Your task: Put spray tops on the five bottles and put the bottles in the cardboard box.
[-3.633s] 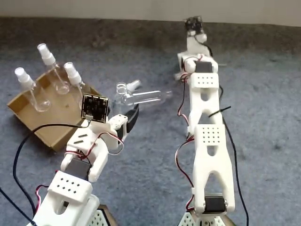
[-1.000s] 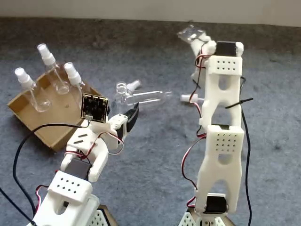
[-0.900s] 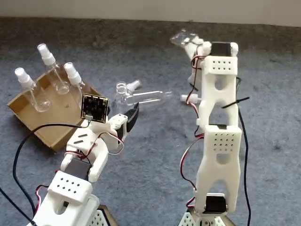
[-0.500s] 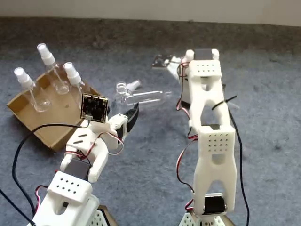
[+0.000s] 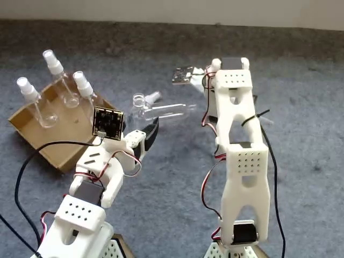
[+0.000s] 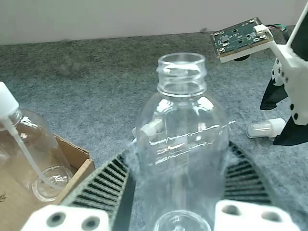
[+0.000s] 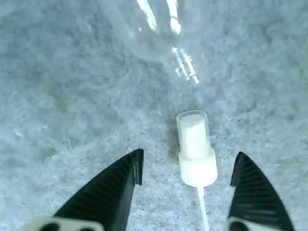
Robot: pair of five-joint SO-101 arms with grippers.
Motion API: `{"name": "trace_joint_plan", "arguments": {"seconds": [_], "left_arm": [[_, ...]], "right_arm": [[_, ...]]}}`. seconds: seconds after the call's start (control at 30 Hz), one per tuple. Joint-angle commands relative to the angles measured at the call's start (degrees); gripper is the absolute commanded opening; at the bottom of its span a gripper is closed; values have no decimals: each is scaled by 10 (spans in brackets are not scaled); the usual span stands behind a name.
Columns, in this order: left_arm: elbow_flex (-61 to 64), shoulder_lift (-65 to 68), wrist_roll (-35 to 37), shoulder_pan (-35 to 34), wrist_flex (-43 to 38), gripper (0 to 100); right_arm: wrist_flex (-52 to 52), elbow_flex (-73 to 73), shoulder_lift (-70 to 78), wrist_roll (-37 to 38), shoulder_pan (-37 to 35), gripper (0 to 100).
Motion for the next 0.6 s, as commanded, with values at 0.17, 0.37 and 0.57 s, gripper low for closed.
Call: {"name": "trace_joint_plan", "arguments": {"seconds": [0.17, 0.37, 0.57], "left_arm": [[-6, -7, 3, -1, -12, 112], [-6, -7, 3, -1, -12, 112], [-6, -7, 3, -1, -12, 112]], "right_arm": [[-8, -1, 15, 4, 21, 169], [48, -7, 15, 3, 28, 126], [48, -3, 19, -13, 29, 60]]}}
